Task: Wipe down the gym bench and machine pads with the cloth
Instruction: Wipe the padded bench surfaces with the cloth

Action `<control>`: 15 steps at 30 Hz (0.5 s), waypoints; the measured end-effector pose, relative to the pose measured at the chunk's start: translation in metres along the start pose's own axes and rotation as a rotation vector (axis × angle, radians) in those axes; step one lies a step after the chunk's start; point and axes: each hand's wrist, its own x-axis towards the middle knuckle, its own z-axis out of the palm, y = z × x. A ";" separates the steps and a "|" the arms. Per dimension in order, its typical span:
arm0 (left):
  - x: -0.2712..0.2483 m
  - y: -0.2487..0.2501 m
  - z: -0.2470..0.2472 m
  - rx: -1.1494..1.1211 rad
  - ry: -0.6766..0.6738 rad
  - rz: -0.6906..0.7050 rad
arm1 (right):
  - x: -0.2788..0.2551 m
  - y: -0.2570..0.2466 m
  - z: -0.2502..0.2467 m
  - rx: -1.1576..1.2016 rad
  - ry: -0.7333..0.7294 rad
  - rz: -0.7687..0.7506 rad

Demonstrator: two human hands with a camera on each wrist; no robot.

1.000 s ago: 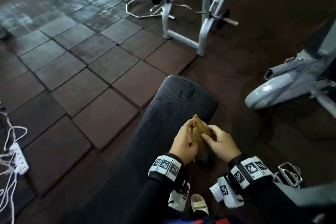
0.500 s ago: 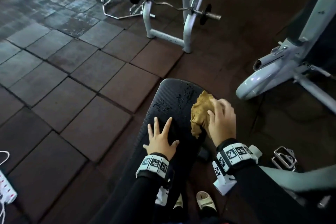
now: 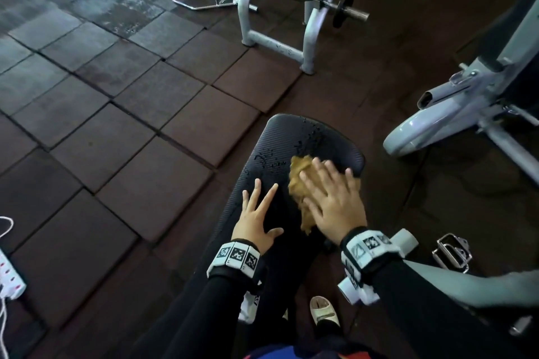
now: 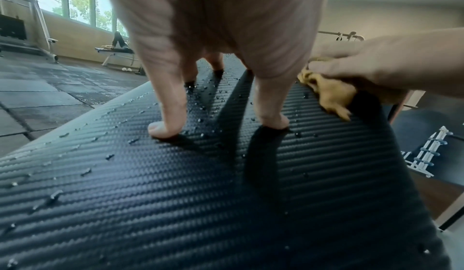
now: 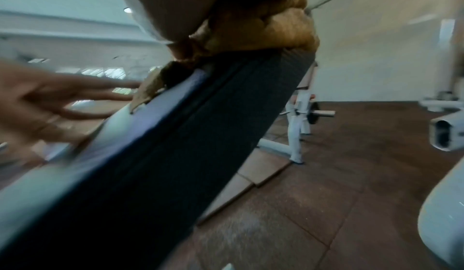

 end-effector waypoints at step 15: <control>0.001 0.000 0.006 0.028 0.026 -0.016 | 0.037 0.052 -0.029 0.109 0.020 0.255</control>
